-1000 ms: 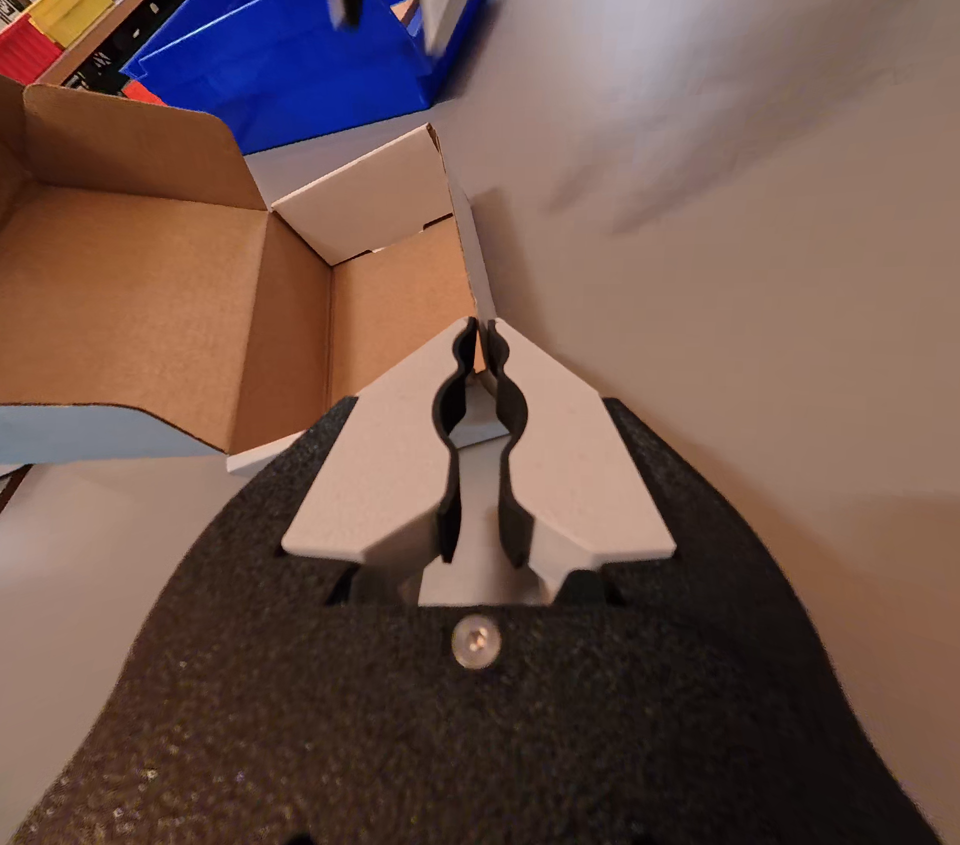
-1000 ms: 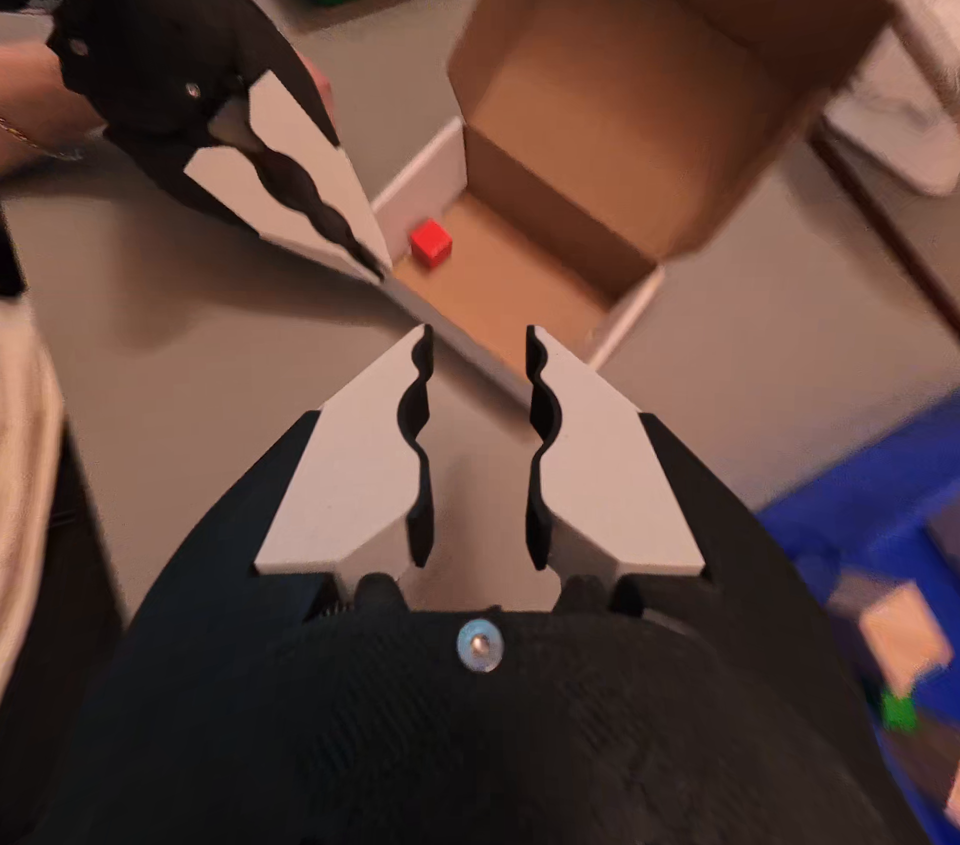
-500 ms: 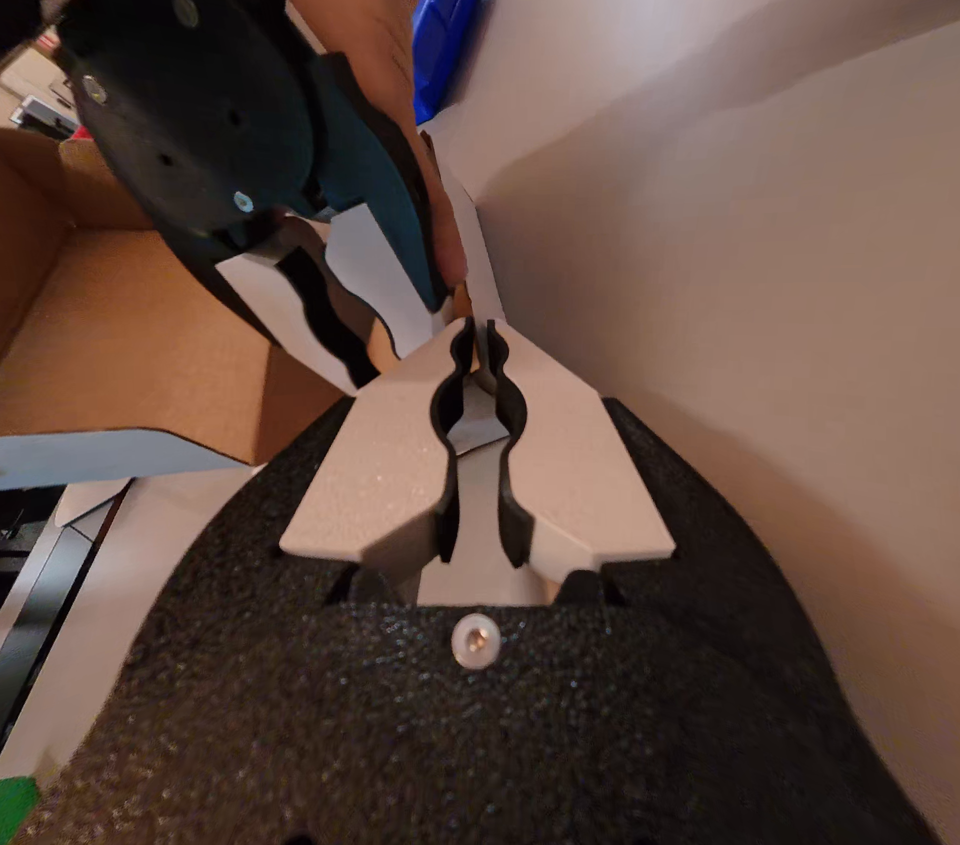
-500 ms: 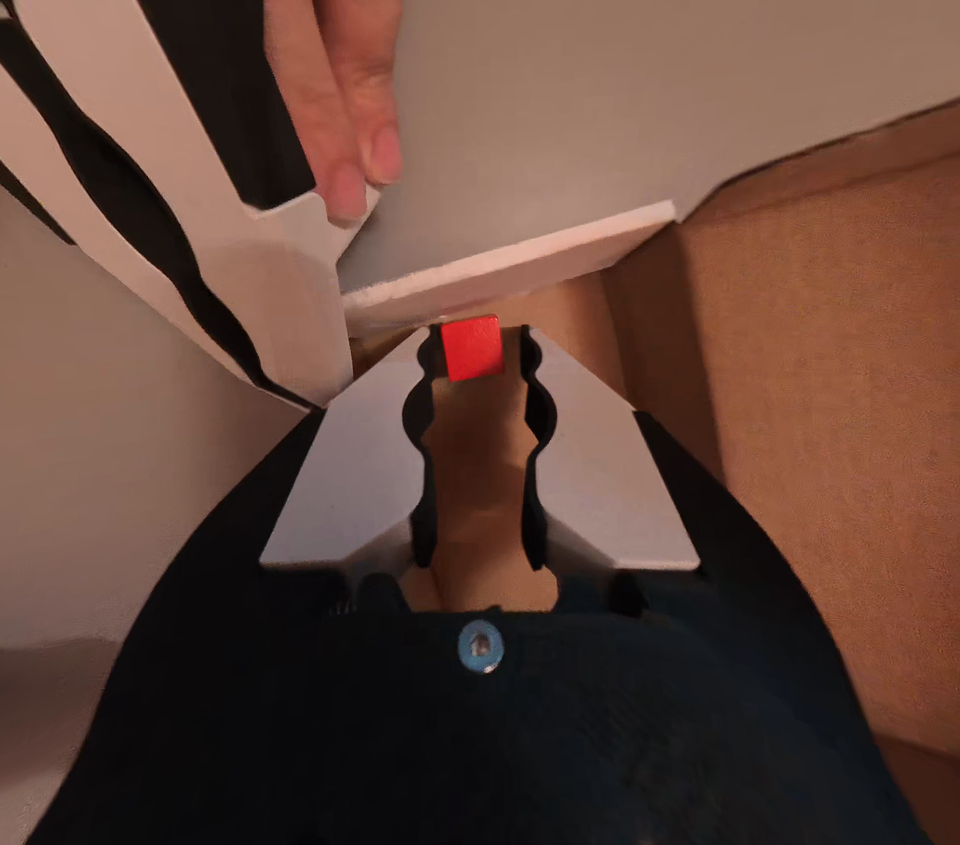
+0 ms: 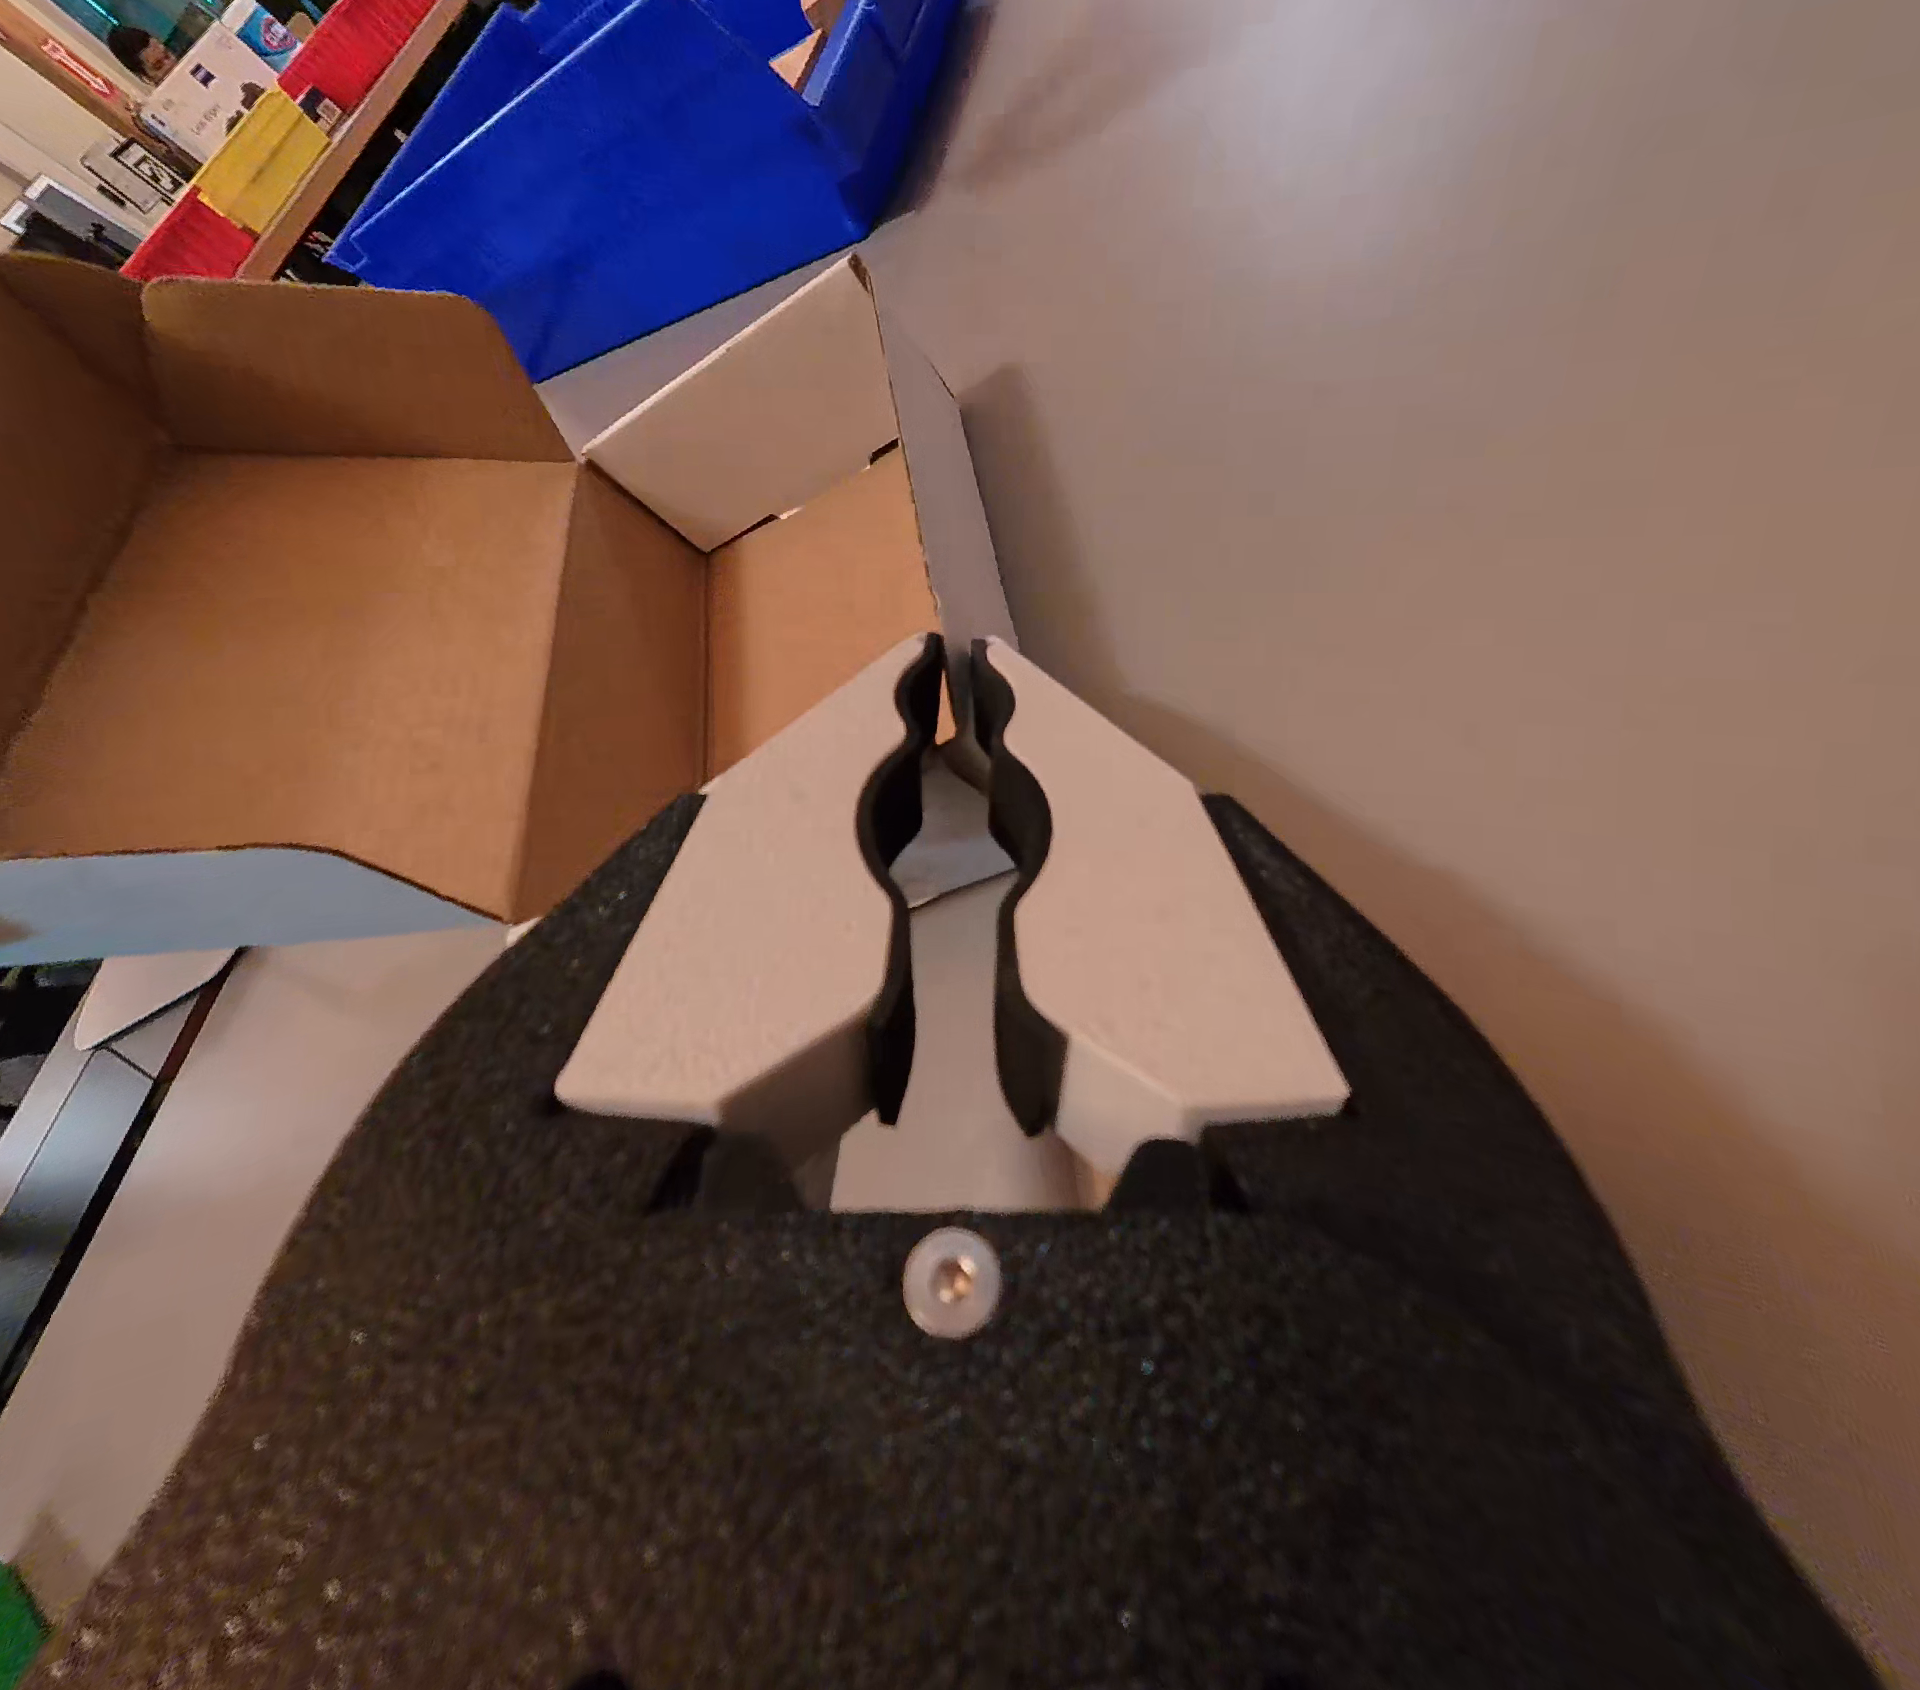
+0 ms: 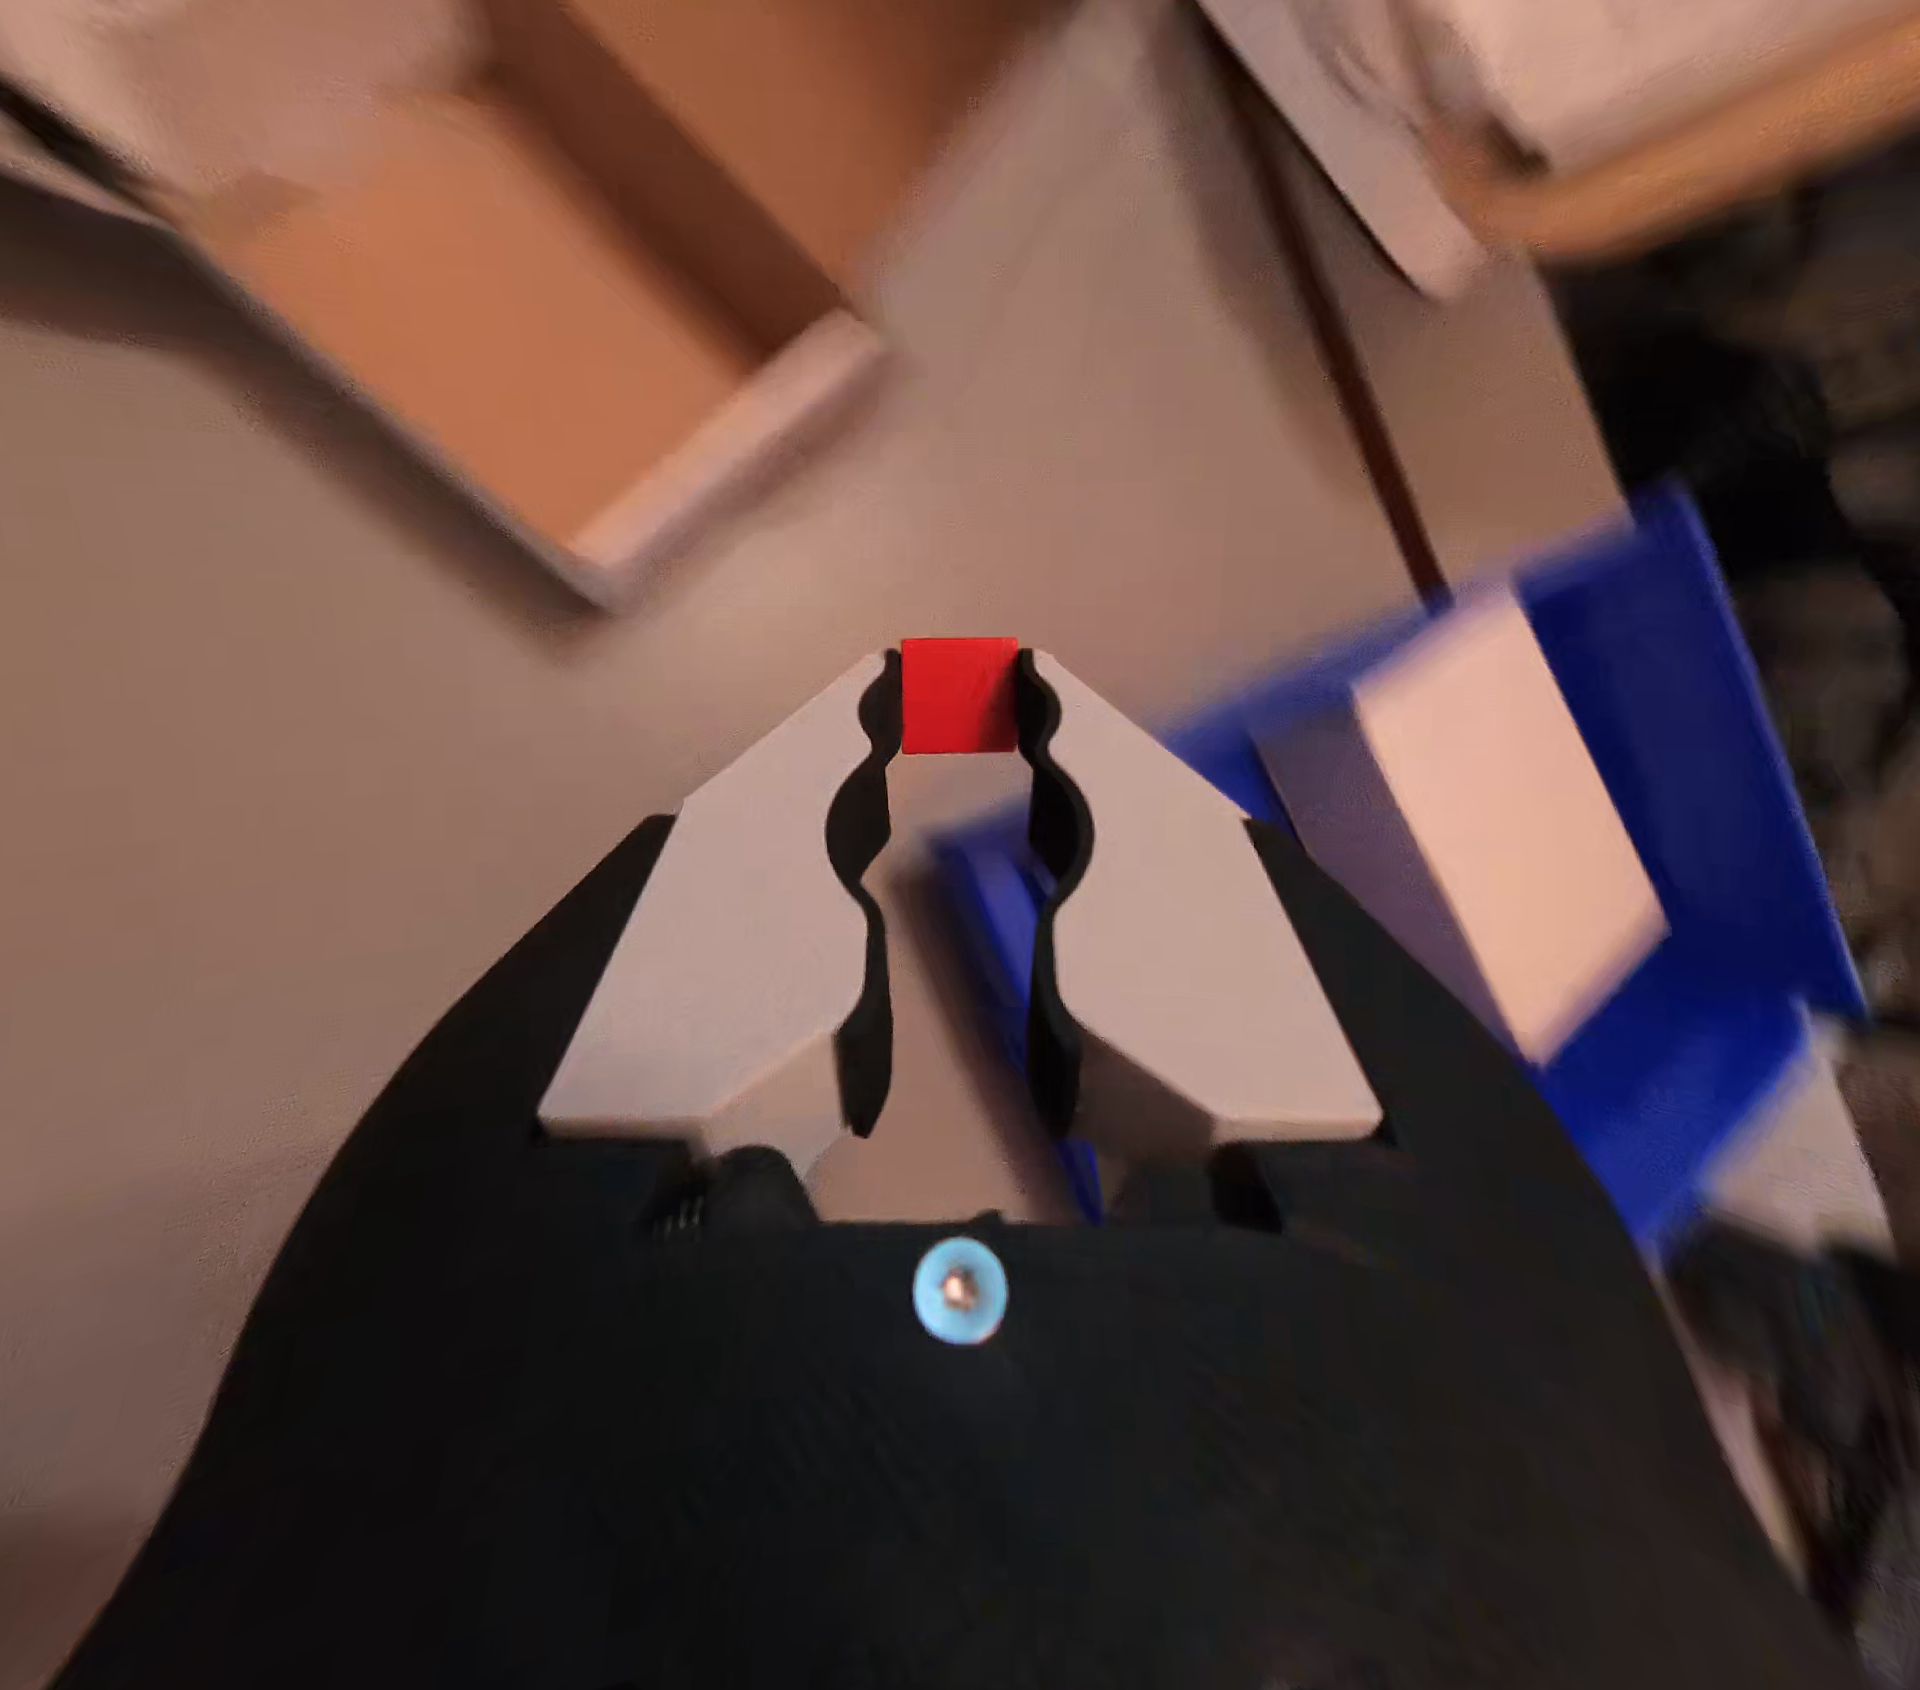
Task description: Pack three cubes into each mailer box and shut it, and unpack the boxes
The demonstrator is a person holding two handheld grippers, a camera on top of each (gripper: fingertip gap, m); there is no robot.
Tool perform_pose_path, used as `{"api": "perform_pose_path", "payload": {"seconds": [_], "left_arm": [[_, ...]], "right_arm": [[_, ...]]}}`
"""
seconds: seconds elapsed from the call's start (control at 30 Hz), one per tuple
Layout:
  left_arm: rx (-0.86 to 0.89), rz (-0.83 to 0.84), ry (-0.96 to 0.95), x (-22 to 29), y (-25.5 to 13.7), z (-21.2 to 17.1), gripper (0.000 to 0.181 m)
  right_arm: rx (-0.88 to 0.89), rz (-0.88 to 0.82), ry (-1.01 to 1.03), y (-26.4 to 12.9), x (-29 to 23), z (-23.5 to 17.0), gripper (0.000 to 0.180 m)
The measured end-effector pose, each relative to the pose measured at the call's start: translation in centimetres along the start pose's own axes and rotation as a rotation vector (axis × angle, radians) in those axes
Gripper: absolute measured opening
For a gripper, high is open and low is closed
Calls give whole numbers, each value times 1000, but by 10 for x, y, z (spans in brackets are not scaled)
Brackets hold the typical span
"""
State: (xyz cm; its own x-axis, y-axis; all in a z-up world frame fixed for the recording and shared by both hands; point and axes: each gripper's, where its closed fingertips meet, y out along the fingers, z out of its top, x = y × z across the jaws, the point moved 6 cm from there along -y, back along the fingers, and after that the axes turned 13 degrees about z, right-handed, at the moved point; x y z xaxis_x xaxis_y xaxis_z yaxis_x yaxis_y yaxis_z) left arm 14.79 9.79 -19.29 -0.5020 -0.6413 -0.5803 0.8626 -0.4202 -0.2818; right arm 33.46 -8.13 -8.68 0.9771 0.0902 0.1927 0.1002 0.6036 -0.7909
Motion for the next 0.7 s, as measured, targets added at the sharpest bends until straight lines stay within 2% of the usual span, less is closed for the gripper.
{"api": "perform_pose_path", "payload": {"seconds": [0.07, 0.13, 0.2, 0.33, 0.4, 0.47, 0.57, 0.63, 0.7], "left_arm": [[4, 2, 6, 0, -1, 0, 3], [2, 4, 10, 1, -1, 0, 3], [3, 8, 22, 1, 0, 1, 3], [2, 30, 65, 2, 0, 1, 3], [8, 37, 54, 2, -1, 0, 3], [11, 38, 42, 2, -2, 0, 4], [15, 43, 56, 1, -3, -2, 6], [22, 30, 66, 0, -3, -3, 6], [14, 17, 83, -1, -2, -2, 5]], "right_arm": [[-31, -202, 195, -22, 47, -54, 20], [-34, -251, 401, -27, 77, -95, 20], [-1, -303, 494, -25, 98, -114, 20], [-40, -265, 541, -6, 114, -133, 21], [-48, -231, 554, 3, 113, -135, 23], [-4, -288, 579, 2, 115, -131, 59], [123, -347, 581, -13, 103, -110, 75], [265, -355, 576, -22, 83, -83, 56], [452, -280, 513, -17, 58, -42, 43]]}}
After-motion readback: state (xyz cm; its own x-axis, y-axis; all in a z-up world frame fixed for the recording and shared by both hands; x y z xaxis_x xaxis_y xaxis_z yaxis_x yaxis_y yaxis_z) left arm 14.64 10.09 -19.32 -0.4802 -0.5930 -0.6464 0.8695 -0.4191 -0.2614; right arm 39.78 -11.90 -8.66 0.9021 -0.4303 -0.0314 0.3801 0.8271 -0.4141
